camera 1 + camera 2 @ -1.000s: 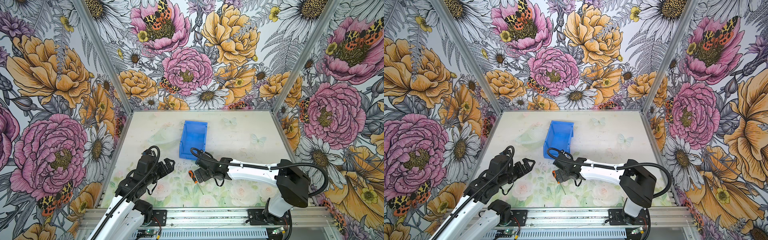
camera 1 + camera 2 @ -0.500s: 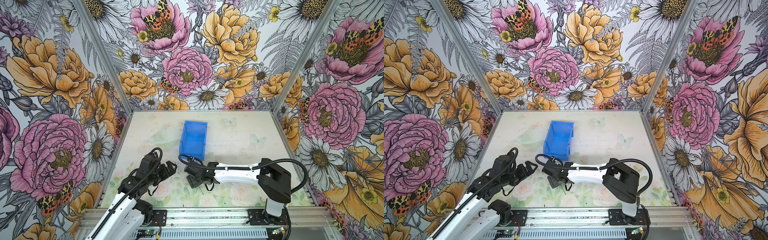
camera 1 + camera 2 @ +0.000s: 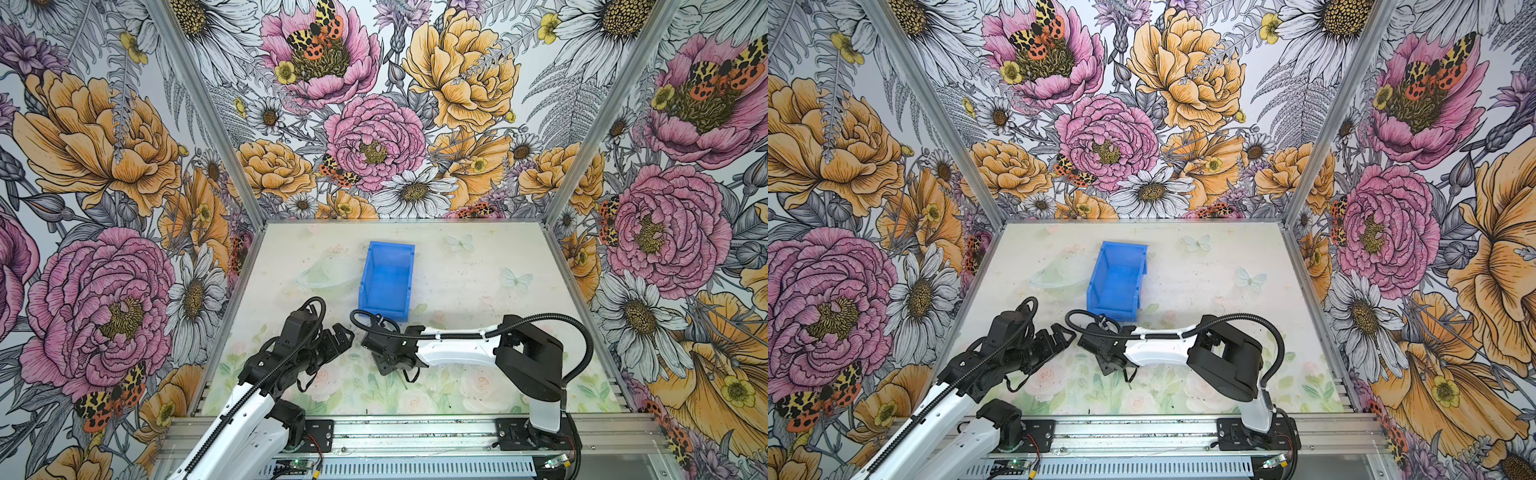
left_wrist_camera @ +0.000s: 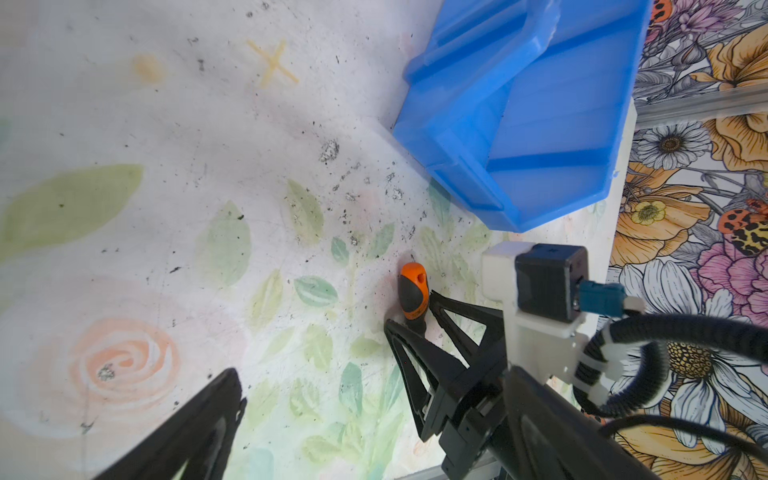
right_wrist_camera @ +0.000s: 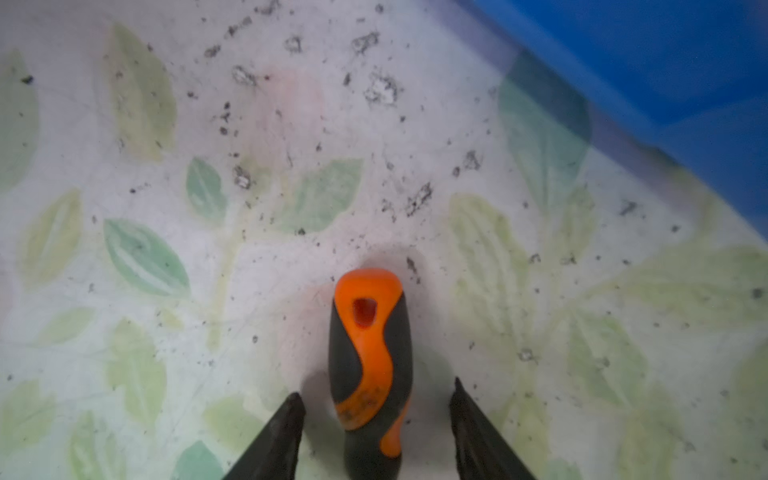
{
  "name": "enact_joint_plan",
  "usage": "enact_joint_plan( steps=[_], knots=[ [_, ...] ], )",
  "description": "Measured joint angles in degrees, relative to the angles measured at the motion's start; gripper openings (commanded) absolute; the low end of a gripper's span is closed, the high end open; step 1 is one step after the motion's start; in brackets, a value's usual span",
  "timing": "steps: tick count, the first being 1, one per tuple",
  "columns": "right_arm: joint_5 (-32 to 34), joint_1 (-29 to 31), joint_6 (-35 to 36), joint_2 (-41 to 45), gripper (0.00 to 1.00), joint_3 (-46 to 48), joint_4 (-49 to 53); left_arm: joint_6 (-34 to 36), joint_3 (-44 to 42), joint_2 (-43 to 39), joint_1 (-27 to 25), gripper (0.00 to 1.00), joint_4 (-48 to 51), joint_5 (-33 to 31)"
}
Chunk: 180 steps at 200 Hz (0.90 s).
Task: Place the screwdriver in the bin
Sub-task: 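Close the right gripper on the screwdriver's orange handle, then lift the screwdriver with the right gripper and carry it over the blue bin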
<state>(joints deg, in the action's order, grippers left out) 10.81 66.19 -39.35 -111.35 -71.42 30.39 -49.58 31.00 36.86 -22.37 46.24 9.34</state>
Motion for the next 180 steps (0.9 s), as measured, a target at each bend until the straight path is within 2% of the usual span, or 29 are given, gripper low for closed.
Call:
enact_joint_plan(
  steps=[27,68,90,130,180],
  knots=[
    [0.1,0.0,-0.5,-0.5,0.19,-0.5,-0.2,0.0,0.0,-0.1,1.0,0.99,0.0,0.2],
    [0.3,0.0,-1.3,-0.7,0.05,-0.7,-0.5,0.0,0.0,-0.4,1.9,0.99,0.0,0.5],
    [0.3,0.0,-1.9,-0.7,0.01,-0.7,-0.5,0.0,0.0,-0.3,1.9,0.99,0.0,0.6],
    [0.4,0.0,-3.1,0.0,0.0,-0.7,-0.2,0.0,-0.1,-0.3,1.9,0.99,0.0,1.3],
    [1.4,-1.6,-5.8,7.0,0.0,-1.4,0.4,0.2,-0.2,-0.9,1.9,0.99,-1.1,3.0]
  ],
)
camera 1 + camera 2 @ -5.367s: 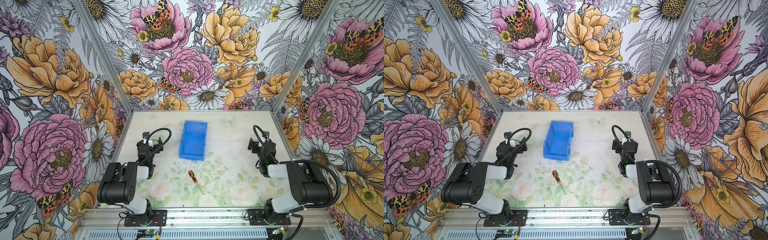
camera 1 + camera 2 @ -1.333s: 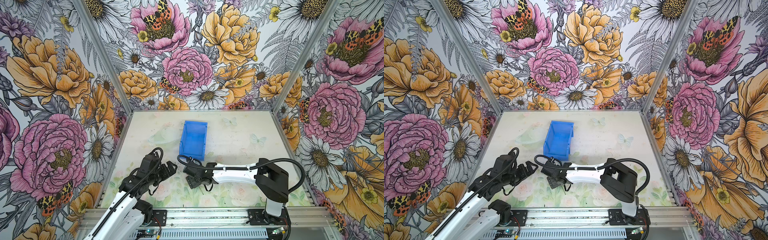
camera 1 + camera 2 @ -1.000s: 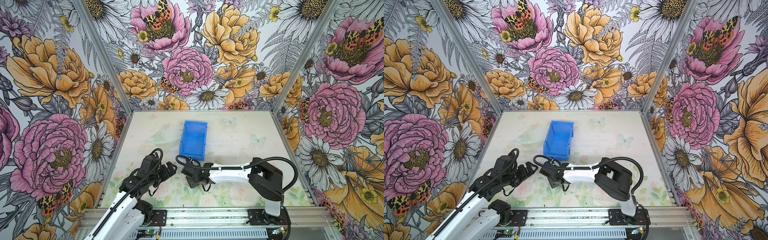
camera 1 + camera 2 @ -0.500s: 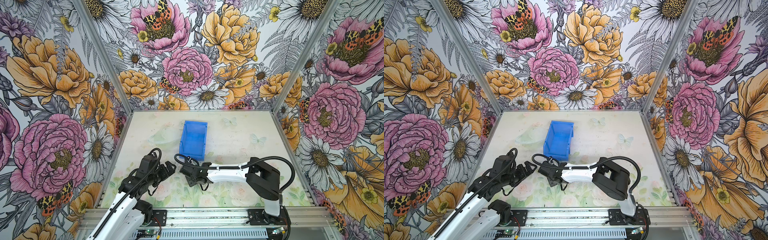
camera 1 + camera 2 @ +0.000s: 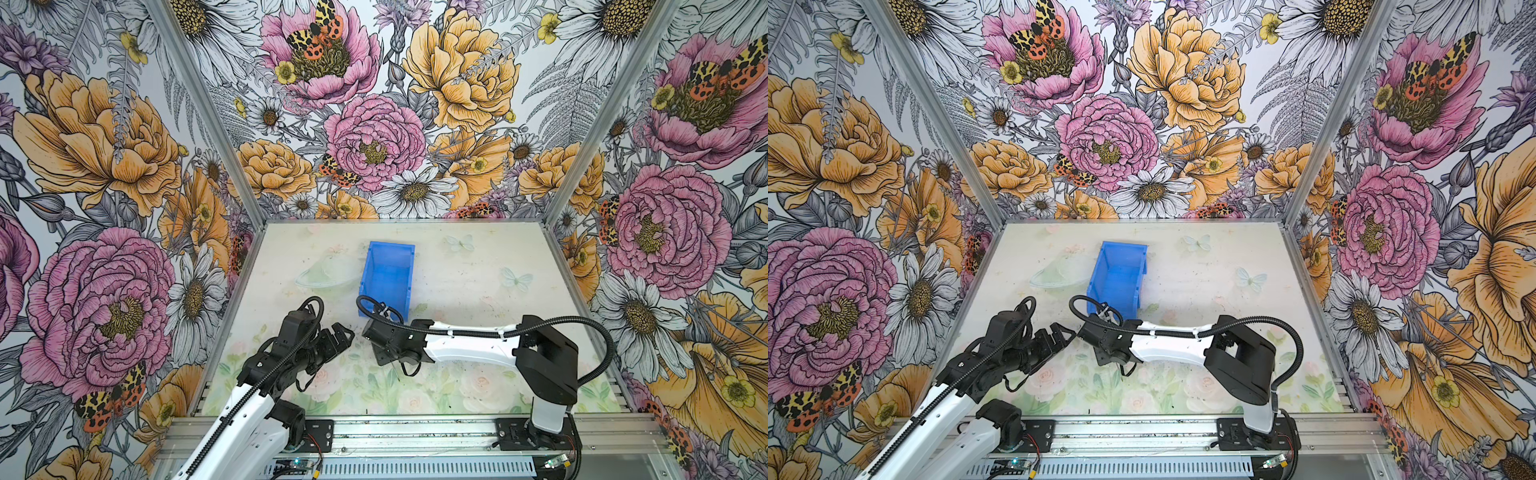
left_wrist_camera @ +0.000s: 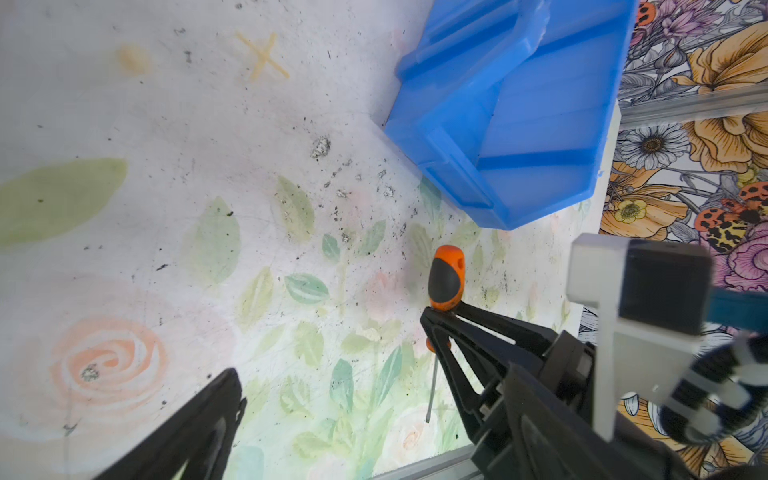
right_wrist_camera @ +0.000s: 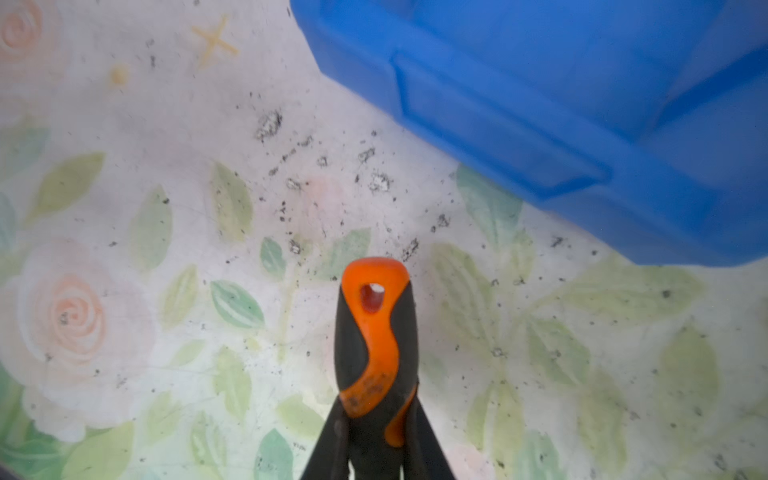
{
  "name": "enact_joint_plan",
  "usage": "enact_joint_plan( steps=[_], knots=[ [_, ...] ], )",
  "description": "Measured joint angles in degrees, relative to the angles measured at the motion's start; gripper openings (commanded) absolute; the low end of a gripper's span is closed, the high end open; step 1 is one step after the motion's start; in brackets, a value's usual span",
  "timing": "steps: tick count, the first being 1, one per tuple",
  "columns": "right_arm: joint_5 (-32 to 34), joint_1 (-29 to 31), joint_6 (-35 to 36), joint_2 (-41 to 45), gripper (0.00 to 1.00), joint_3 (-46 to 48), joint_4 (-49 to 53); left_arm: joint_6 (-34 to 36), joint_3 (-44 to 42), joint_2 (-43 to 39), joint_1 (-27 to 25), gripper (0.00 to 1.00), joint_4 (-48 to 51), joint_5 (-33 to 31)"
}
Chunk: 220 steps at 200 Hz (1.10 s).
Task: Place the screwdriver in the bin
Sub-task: 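Lift the screwdriver with the right gripper and carry it over the blue bin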
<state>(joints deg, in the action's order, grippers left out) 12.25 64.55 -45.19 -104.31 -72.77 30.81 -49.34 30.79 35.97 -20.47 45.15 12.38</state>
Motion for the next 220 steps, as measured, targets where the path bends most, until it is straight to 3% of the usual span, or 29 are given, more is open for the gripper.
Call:
enact_joint_plan(
  steps=[91,167,220],
  knots=[
    [5.1,-8.7,-2.4,1.7,0.0,-13.4,1.3,4.8,0.0,-2.9,-0.4,0.99,-6.5,4.5],
    [3.2,-19.2,-2.3,-8.8,0.0,-25.7,1.2,8.0,5.4,-1.8,-1.9,0.99,-9.2,4.3],
    [0.3,-22.6,-2.4,-18.3,0.0,-33.0,1.7,7.5,5.0,-2.2,-2.6,0.99,-9.5,1.7]
  ],
)
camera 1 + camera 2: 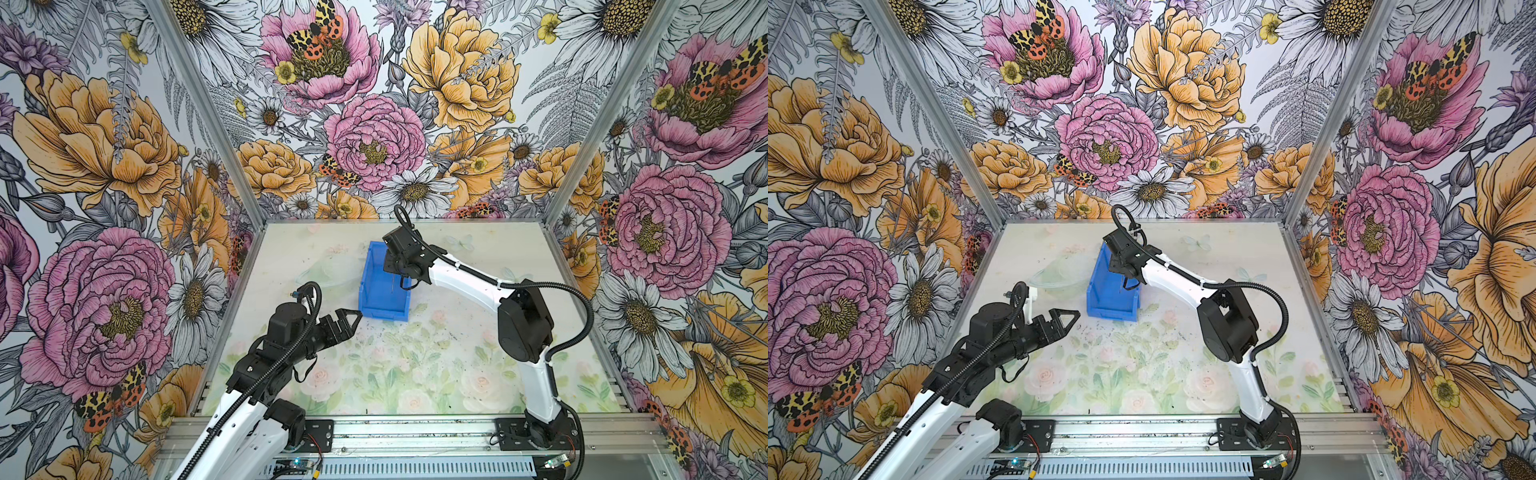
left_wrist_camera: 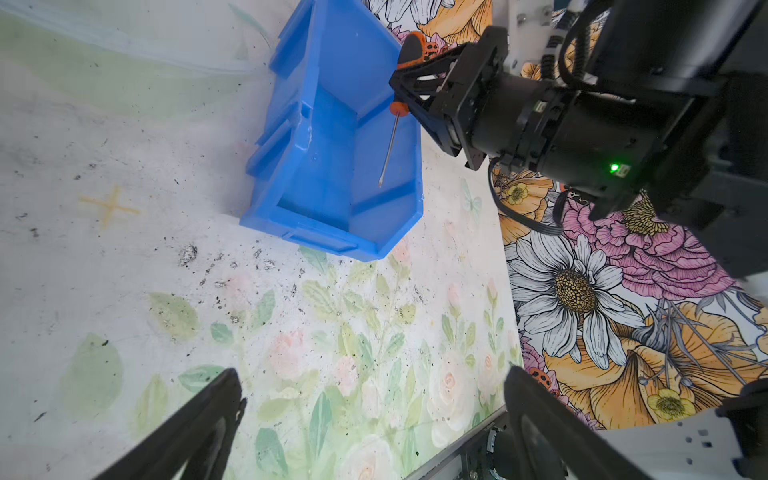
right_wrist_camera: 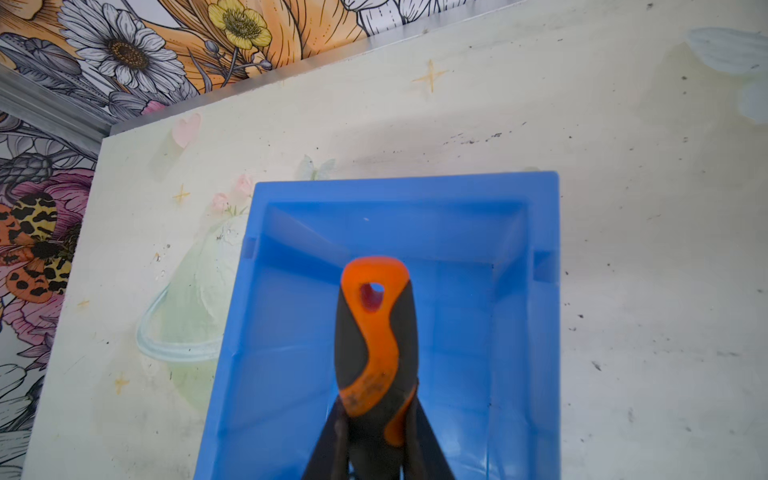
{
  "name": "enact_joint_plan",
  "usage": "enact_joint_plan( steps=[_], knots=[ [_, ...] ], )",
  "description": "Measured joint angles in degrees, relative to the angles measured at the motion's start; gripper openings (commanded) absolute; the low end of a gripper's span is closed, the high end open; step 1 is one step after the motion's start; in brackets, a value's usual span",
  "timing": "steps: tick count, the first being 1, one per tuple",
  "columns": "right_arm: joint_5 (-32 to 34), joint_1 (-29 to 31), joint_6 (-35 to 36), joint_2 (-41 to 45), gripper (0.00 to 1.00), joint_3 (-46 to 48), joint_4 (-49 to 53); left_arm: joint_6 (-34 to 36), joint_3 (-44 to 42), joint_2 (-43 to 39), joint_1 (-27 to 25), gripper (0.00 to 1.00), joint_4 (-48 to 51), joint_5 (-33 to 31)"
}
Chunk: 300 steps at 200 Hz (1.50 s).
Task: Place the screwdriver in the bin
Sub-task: 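Lift the screwdriver with the right gripper and carry it over the blue bin, then lower the screwdriver into the blue bin and open the right gripper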
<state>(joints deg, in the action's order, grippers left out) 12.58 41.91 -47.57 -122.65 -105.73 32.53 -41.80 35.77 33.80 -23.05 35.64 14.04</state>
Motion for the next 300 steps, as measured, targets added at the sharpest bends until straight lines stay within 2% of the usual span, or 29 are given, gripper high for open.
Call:
enact_joint_plan(
  steps=[48,169,274,300],
  knots=[
    [-3.2,0.0,0.0,-6.5,0.0,-5.8,0.0,-0.2,-0.8,-1.5,-0.1,0.99,0.1,-2.1],
    [-4.9,-0.4,-1.5,-15.8,0.0,-9.7,0.0,-0.2,-1.4,-1.1,-0.1,0.99,0.2,-4.7],
    [-3.2,-1.1,0.0,-19.5,0.0,-13.2,0.4,-0.9,-2.9,-5.4,0.0,0.99,3.6,-7.8],
    [-3.3,-1.1,0.6,-19.6,0.05,-13.5,0.2,-1.3,-2.9,-5.5,0.0,0.99,3.9,-8.6]
  ],
)
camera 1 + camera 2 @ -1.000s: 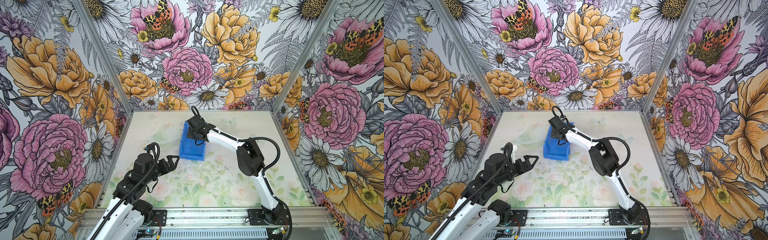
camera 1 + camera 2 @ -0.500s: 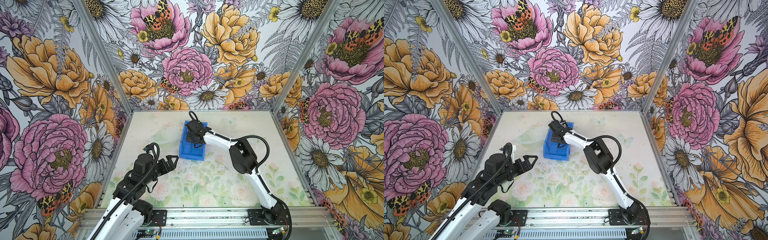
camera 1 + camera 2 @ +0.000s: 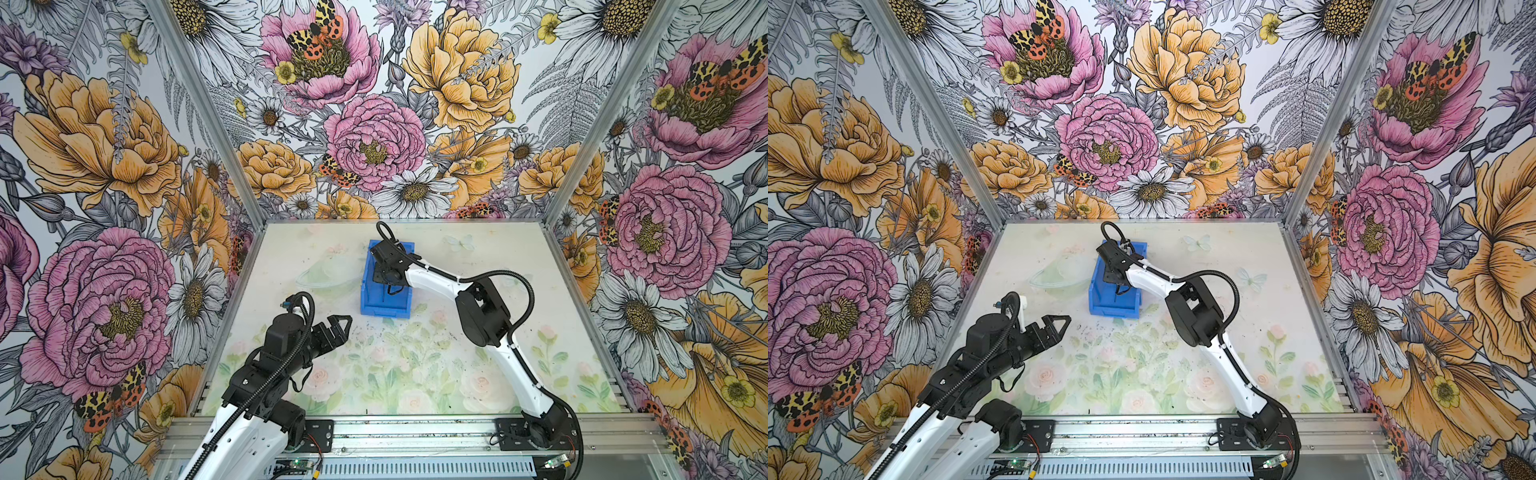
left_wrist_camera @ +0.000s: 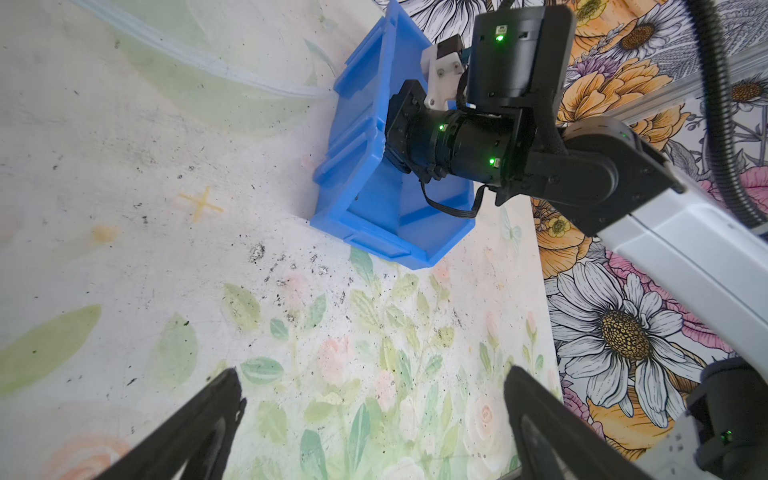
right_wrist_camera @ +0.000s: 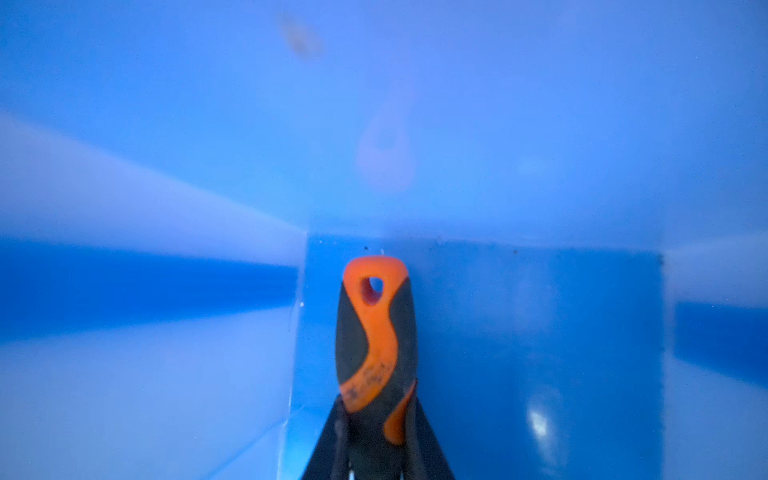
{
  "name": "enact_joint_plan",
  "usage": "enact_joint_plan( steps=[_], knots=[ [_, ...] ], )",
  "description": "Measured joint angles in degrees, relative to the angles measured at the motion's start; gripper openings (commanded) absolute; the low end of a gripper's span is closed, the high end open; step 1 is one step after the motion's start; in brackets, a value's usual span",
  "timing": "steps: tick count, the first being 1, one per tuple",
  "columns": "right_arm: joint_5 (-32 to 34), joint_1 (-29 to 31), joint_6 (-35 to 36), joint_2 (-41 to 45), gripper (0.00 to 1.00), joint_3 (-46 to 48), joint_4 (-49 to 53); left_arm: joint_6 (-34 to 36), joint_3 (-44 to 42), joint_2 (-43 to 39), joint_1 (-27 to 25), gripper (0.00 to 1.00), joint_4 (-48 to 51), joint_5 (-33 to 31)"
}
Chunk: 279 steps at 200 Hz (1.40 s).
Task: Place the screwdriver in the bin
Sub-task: 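Lower the screwdriver into the blue bin and open the right gripper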
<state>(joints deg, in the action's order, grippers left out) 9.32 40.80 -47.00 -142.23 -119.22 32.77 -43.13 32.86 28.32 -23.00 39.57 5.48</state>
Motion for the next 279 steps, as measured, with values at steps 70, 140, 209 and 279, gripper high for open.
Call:
enact_joint_plan(
  steps=[70,140,209,279],
  knots=[
    [0.1,0.0,0.9,0.0,0.25,0.0,0.0,-0.4,0.0,-0.3,0.0,0.99,0.1,-1.9],
    [1.3,0.0,2.6,0.0,0.41,0.0,0.2,-0.3,0.0,-0.6,0.0,0.99,0.7,-3.8],
    [3.1,0.3,4.5,0.7,0.68,0.0,0.4,-0.1,0.0,-0.8,0.0,0.99,0.8,-3.8],
    [8.2,3.1,9.4,6.3,1.0,0.4,2.2,0.6,0.0,-3.3,0.0,0.99,1.1,-3.8]
  ],
)
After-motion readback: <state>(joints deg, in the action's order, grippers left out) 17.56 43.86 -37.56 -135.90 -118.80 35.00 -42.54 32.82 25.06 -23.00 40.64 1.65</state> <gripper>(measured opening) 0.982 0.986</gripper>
